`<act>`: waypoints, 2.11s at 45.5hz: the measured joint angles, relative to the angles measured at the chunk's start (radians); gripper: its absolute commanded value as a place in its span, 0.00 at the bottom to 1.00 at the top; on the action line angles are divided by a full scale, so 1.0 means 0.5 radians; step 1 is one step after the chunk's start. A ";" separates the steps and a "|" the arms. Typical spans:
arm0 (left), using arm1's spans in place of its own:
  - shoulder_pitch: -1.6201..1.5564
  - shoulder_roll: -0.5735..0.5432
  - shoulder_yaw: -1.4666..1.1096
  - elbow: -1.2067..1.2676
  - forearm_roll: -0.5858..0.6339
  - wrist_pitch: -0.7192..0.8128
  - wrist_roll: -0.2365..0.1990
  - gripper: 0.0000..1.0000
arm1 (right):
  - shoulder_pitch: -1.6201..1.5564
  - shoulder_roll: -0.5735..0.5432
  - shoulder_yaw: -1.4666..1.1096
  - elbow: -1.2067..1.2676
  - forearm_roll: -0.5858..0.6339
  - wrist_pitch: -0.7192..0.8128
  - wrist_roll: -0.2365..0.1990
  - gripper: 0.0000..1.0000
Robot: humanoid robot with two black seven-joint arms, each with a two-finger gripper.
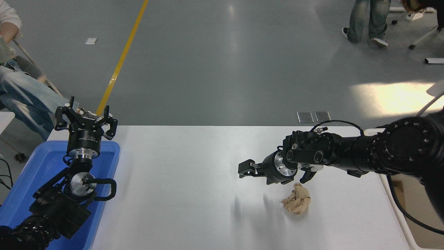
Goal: Pick up paper ball place in dustbin
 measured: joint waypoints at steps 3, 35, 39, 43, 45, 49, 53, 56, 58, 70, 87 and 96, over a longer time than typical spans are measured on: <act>0.000 0.000 0.000 0.000 0.000 0.000 0.000 0.99 | 0.133 0.001 -0.016 0.083 0.003 0.052 -0.001 1.00; 0.000 0.000 0.000 0.000 0.000 0.000 0.000 0.99 | 1.529 -0.431 -0.481 1.051 -0.152 0.577 0.003 1.00; 0.000 0.000 0.000 0.001 0.001 0.000 0.000 0.99 | 1.647 -0.461 -0.537 1.122 -0.178 0.626 0.004 1.00; -0.001 0.000 0.000 0.001 0.000 0.000 0.000 0.99 | 1.740 -0.489 -0.570 1.176 -0.192 0.680 0.005 1.00; -0.001 0.000 0.000 0.001 0.001 0.000 0.000 0.99 | 1.776 -0.500 -0.583 1.195 -0.199 0.704 0.005 1.00; -0.002 0.000 0.000 0.001 0.000 0.000 0.000 0.99 | 1.849 -0.528 -0.610 1.228 -0.208 0.745 0.005 1.00; -0.002 0.000 0.000 0.001 0.000 0.000 0.000 0.99 | 1.893 -0.552 -0.628 1.251 -0.213 0.769 0.005 1.00; -0.002 0.000 0.000 0.001 0.000 0.000 0.000 0.99 | 1.914 -0.565 -0.640 1.266 -0.215 0.781 0.005 1.00; -0.002 0.000 0.000 0.001 0.000 0.000 0.000 0.99 | 1.921 -0.570 -0.645 1.273 -0.217 0.784 0.005 1.00; -0.002 0.000 0.000 0.001 0.000 0.000 0.000 0.99 | 1.883 -0.606 -0.710 1.296 -0.291 0.775 0.003 1.00; -0.002 0.000 0.000 0.001 0.000 0.000 0.000 0.99 | 1.565 -0.625 -0.741 1.265 -0.351 0.487 0.001 1.00; -0.002 0.000 0.000 0.000 0.001 0.000 0.000 0.99 | 1.263 -0.616 -0.696 1.189 -0.360 0.300 0.000 0.98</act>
